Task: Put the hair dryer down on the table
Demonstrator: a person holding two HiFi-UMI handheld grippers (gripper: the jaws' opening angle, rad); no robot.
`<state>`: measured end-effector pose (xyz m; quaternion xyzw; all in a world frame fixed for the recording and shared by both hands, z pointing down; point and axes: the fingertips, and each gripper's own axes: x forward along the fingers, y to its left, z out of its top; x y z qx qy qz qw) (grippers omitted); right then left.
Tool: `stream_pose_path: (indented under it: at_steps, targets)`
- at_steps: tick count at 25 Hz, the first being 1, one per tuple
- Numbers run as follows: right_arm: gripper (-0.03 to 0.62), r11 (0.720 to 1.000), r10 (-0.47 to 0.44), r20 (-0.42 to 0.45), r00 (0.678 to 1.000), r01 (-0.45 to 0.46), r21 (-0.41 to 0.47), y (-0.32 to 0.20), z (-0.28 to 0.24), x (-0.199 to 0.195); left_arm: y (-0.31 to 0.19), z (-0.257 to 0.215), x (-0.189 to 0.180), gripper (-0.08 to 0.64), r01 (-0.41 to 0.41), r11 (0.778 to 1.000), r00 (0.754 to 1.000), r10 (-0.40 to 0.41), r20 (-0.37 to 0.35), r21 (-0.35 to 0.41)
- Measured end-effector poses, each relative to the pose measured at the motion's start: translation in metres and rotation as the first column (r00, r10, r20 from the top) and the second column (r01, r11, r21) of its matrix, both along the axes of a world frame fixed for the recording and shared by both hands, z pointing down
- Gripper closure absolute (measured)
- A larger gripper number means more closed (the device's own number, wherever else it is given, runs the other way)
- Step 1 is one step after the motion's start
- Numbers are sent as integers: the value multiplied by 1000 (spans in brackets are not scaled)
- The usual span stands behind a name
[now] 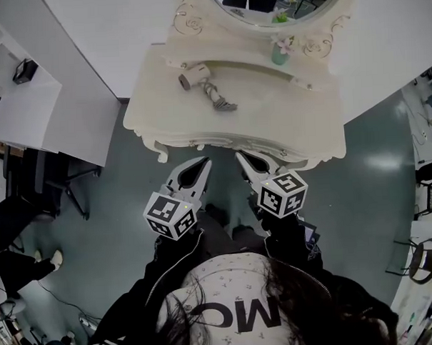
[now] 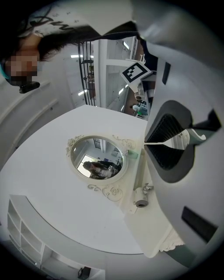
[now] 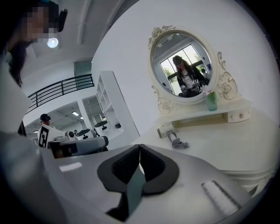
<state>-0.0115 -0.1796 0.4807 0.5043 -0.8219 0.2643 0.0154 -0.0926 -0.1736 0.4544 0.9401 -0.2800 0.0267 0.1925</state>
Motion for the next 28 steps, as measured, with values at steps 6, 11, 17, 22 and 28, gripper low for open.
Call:
stream_pose_path:
  at_steps: [6, 11, 17, 22, 28]
  targets:
    - [583, 1000, -23, 2, 1000, 23, 12, 21, -7, 16, 16, -7, 20, 566, 12, 1000, 1000, -12, 4, 14]
    - [583, 998, -45, 16, 999, 45, 35, 47, -12, 32, 42, -11, 36, 566, 27, 999, 999, -28, 22, 31]
    - [583, 996, -78, 45, 996, 76, 53, 84, -18, 50, 82, -25, 61, 566, 43, 997, 998, -46, 46, 66]
    - [583, 993, -107, 70, 992, 102, 67, 126, -25, 65, 123, -29, 82, 566, 60, 995, 996, -65, 65, 82]
    - [583, 989, -135, 75, 988, 130, 77, 184, -28, 85, 178, -25, 107, 566, 78, 994, 994, -84, 68, 80]
